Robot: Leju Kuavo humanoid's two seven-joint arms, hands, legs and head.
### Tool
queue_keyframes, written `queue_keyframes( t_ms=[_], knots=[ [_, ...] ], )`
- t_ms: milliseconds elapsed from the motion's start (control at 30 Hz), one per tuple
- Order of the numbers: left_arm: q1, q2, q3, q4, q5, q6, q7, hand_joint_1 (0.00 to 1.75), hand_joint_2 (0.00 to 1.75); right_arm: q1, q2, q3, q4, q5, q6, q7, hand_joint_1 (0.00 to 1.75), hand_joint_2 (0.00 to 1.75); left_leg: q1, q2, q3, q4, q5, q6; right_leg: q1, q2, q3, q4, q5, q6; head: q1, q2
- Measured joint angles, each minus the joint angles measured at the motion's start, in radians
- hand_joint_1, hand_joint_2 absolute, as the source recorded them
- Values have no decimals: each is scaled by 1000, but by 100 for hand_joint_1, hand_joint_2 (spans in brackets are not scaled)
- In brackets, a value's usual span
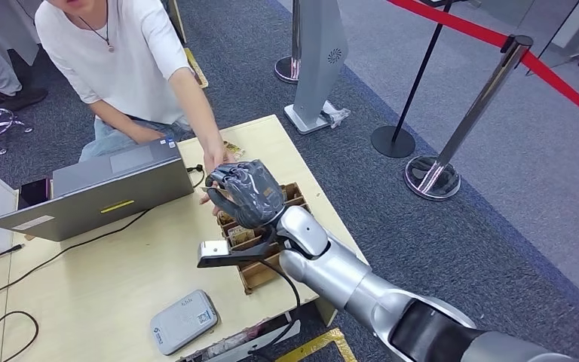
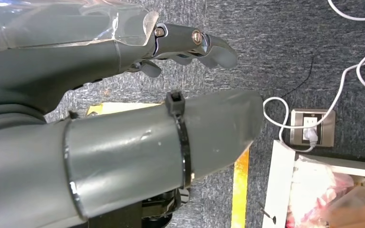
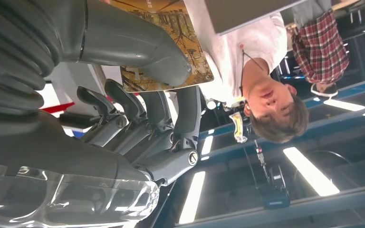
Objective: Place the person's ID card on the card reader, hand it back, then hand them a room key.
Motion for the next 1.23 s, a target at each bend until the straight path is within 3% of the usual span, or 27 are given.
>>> queue_keyframes(
  t_ms=[233,367,433,567,733,867,1100,1233],
  knots=[
    [-1,0,-1,0,-2,4,9,0,0,-64,45,7,103,-24,-27,-34,175,175,0,0,0,0,0,0,0,0,0,0,0,0,0,0],
    [-1,0,-1,0,4,7,9,0,0,-99,67,10,152,-24,-22,-33,4,175,0,0,0,0,0,0,0,0,0,0,0,0,0,0],
    [-1,0,0,0,8,9,9,0,0,-115,77,11,180,-23,-16,-24,0,175,0,0,0,0,0,0,0,0,0,0,0,0,0,0],
    [0,0,0,0,15,11,9,0,0,-133,91,12,224,-28,-12,-18,0,0,0,0,0,0,0,0,0,0,0,0,0,0,0,0],
    [1,0,0,0,26,19,10,0,0,-139,103,13,245,-97,4,-62,0,0,0,0,0,0,0,0,0,0,0,0,0,0,0,0],
    [3,0,2,0,36,21,8,0,0,-122,106,13,216,-229,62,-124,0,0,0,0,0,0,0,0,0,0,0,0,0,0,0,0],
    [7,0,4,0,50,21,-9,0,0,-26,106,14,55,-560,228,-217,0,0,0,0,0,0,0,0,0,0,-1,0,0,0,0,0],
    [10,1,4,0,54,21,-12,0,0,43,105,20,-50,-677,295,-230,0,0,0,0,0,0,0,0,0,0,-1,0,0,0,0,0]
  ],
)
